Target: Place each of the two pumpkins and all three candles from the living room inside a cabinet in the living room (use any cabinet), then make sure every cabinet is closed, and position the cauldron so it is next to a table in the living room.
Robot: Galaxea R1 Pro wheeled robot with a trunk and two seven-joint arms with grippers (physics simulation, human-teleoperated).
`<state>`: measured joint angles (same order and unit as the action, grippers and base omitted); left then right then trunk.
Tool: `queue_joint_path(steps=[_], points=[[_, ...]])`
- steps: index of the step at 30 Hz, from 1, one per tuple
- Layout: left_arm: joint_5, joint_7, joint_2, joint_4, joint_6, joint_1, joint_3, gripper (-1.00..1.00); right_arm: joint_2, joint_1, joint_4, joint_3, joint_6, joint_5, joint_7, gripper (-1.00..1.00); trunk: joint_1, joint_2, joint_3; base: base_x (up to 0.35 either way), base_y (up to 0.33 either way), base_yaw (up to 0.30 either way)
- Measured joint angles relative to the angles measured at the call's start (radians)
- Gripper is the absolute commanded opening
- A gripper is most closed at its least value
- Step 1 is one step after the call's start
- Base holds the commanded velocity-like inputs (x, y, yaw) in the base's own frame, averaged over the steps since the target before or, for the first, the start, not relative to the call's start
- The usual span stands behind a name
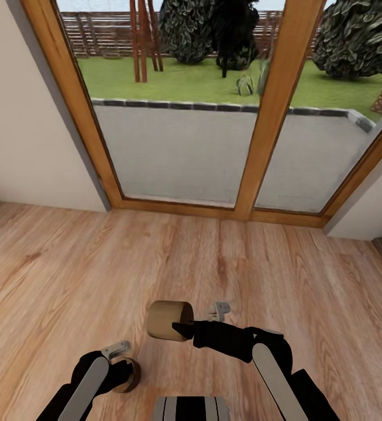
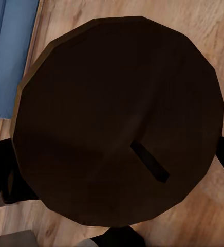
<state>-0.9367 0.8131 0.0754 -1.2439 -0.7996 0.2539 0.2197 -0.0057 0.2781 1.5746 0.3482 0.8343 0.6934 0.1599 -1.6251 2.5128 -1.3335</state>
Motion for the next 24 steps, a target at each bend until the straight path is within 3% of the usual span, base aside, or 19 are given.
queue_joint_path(steps=[9,24], points=[[0.000,0.000,0.000,0.002,0.000,0.000,0.000,1.00,0.000,-0.001,0.000,0.000,0.000,0.000,0.000,-1.00,0.000,0.000,0.000,0.094,0.101,0.000],[0.001,0.000,0.000,0.004,0.000,0.000,0.000,1.00,0.000,-0.001,-0.003,0.000,0.000,0.000,-0.002,-1.00,0.000,0.000,0.000,0.098,0.006,0.000]])
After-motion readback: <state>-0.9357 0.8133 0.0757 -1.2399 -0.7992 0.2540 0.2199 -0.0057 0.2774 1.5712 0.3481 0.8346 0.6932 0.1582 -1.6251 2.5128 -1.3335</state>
